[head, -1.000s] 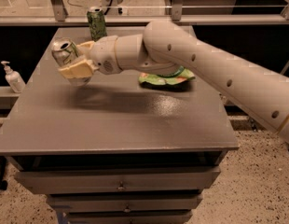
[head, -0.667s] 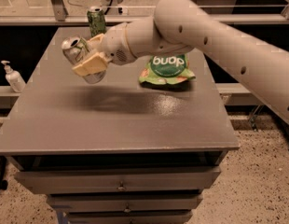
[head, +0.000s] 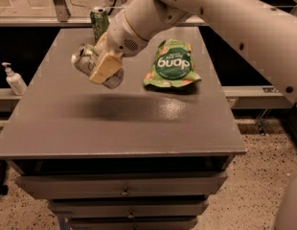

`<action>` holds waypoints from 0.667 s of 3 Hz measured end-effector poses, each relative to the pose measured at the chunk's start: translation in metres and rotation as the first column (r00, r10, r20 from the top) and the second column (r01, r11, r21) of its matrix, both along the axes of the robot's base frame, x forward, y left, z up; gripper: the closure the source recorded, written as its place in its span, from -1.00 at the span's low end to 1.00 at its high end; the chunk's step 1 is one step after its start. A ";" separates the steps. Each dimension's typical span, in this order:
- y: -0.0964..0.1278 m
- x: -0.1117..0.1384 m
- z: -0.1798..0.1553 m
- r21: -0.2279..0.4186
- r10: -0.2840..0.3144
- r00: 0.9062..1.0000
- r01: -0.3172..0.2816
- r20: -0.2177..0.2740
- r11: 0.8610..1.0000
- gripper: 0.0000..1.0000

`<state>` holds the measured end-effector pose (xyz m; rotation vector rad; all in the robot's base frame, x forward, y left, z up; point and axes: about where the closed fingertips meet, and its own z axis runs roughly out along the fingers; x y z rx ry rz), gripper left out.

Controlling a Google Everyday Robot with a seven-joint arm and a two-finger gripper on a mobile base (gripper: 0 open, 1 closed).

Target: Knock 7up can over

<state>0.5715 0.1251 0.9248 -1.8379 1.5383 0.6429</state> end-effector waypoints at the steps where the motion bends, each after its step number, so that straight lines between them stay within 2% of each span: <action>1: -0.005 -0.023 -0.019 -0.220 0.089 0.996 -0.093 -0.026 0.971 1.00; 2: -0.009 -0.037 -0.032 -0.392 0.116 0.993 -0.118 -0.028 0.913 1.00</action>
Offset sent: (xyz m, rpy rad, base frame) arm -0.0502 -0.0196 -0.0426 -0.6320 -0.0166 0.1371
